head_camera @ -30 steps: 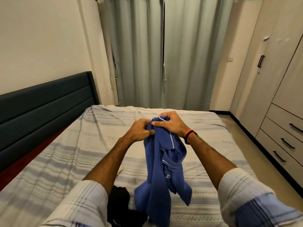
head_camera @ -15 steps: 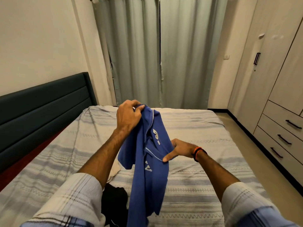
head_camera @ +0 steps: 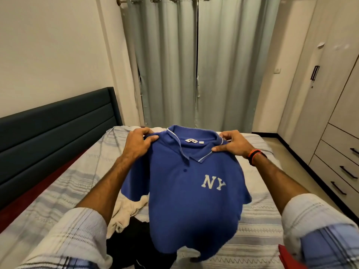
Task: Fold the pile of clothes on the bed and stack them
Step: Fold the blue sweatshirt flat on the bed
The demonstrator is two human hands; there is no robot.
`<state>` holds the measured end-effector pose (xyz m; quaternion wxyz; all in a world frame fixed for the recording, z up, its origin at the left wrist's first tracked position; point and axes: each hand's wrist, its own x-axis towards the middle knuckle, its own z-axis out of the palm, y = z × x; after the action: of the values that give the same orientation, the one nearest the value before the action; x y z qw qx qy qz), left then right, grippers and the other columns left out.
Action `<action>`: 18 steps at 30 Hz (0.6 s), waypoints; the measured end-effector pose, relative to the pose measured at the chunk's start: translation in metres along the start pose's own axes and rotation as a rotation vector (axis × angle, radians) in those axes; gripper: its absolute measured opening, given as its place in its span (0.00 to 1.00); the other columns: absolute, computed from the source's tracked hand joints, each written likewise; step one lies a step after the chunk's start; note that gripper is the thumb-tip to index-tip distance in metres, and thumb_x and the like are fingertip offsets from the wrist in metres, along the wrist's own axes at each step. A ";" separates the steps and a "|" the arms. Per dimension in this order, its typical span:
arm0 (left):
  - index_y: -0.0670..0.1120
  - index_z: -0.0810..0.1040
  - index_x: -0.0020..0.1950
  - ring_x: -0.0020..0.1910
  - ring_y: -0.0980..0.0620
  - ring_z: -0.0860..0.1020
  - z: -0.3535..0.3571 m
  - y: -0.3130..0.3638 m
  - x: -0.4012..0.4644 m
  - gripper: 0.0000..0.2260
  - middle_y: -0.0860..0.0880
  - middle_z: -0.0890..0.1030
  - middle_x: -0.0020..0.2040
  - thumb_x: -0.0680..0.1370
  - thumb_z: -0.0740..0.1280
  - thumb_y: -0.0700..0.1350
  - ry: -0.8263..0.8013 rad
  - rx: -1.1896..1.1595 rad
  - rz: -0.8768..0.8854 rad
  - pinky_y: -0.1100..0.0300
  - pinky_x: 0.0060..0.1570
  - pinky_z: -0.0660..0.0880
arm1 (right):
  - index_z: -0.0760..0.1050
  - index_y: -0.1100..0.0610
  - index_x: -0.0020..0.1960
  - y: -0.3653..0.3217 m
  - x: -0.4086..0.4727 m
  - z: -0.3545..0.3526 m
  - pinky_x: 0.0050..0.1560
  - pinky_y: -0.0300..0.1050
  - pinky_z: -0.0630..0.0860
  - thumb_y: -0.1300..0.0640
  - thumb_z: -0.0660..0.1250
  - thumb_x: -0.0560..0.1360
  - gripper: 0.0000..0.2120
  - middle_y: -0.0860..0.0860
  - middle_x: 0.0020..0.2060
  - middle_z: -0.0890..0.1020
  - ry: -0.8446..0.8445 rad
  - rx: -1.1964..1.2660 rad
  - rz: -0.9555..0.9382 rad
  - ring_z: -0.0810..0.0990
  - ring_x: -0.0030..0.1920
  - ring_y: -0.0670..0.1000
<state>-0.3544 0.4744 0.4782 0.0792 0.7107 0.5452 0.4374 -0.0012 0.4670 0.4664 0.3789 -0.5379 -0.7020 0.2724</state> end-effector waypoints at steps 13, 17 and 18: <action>0.42 0.85 0.48 0.46 0.44 0.79 0.014 -0.002 0.004 0.08 0.42 0.84 0.45 0.74 0.75 0.45 -0.302 0.310 0.040 0.54 0.47 0.75 | 0.82 0.48 0.34 -0.015 -0.022 -0.042 0.42 0.46 0.79 0.48 0.80 0.66 0.08 0.49 0.35 0.84 -0.137 -0.645 0.196 0.80 0.39 0.52; 0.41 0.84 0.52 0.49 0.40 0.79 0.018 0.000 0.001 0.09 0.40 0.83 0.49 0.77 0.71 0.46 -0.399 0.599 0.020 0.52 0.51 0.76 | 0.84 0.49 0.42 -0.015 -0.037 -0.046 0.45 0.47 0.78 0.41 0.75 0.70 0.12 0.50 0.39 0.83 -0.098 -0.804 0.267 0.80 0.44 0.53; 0.41 0.83 0.52 0.50 0.39 0.79 0.019 -0.001 -0.002 0.09 0.39 0.83 0.50 0.77 0.69 0.45 -0.378 0.638 0.003 0.51 0.51 0.76 | 0.84 0.49 0.42 -0.015 -0.039 -0.046 0.44 0.46 0.77 0.38 0.73 0.70 0.14 0.49 0.39 0.83 -0.076 -0.844 0.285 0.80 0.44 0.53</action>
<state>-0.3417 0.4805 0.4652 -0.0476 0.7686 0.6289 0.1065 0.0343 0.4239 0.4948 0.0588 -0.7265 -0.6840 0.0313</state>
